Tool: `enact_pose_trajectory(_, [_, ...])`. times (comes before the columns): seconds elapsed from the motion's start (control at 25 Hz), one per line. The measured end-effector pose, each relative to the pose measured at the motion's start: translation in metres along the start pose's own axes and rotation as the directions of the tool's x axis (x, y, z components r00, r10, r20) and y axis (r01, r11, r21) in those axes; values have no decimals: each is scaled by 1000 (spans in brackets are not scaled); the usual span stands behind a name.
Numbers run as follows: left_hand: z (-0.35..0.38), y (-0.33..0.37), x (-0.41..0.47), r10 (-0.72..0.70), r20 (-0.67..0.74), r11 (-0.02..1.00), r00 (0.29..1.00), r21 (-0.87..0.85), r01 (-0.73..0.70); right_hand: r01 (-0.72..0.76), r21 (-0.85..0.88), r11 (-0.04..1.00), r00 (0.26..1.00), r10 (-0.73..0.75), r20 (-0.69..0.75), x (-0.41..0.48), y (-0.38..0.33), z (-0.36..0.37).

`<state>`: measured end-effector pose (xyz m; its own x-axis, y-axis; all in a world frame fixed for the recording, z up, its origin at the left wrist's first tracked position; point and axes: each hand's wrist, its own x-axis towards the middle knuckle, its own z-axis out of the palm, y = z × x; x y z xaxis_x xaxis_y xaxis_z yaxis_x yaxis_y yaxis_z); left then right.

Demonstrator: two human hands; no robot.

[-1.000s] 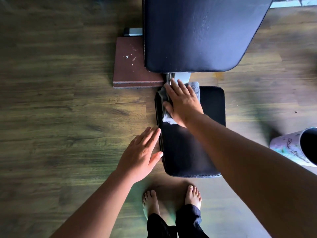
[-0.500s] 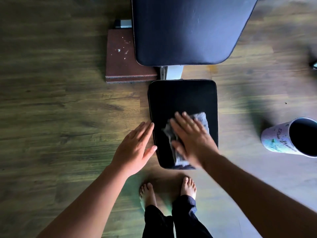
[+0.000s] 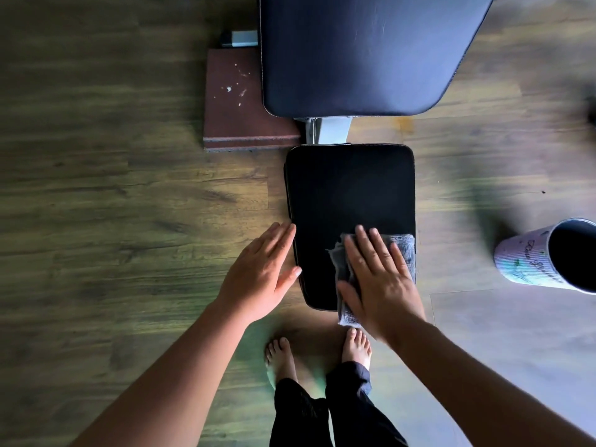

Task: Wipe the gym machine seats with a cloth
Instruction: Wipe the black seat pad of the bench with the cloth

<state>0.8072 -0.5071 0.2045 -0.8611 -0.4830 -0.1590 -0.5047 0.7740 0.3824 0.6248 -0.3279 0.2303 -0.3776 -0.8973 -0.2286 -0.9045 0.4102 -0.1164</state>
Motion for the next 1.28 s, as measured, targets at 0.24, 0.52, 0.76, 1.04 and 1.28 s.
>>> enact_pose_trajectory(0.24, [0,0,0,-4,-6,1000,1000,-9,4,31,37,999,998,-29,-57,169,-3,-27])
enact_pose_trajectory(0.52, [2,-2,1,-13,-4,1000,1000,-6,13,69,76,995,995,-63,-83,99,-34,-13])
enact_pose_trajectory(0.76, [-1,0,1,-7,-5,1000,1000,-1,7,140,164,976,987,-125,-100,38,-25,4])
enact_pose_trajectory(1.04, [-50,16,16,-75,113,993,991,104,63,88,428,900,986,-18,-166,90,-16,-38])
enact_pose_trajectory(1.28, [-154,75,41,-51,176,987,983,159,22,-81,485,871,982,154,-113,52,10,-157])
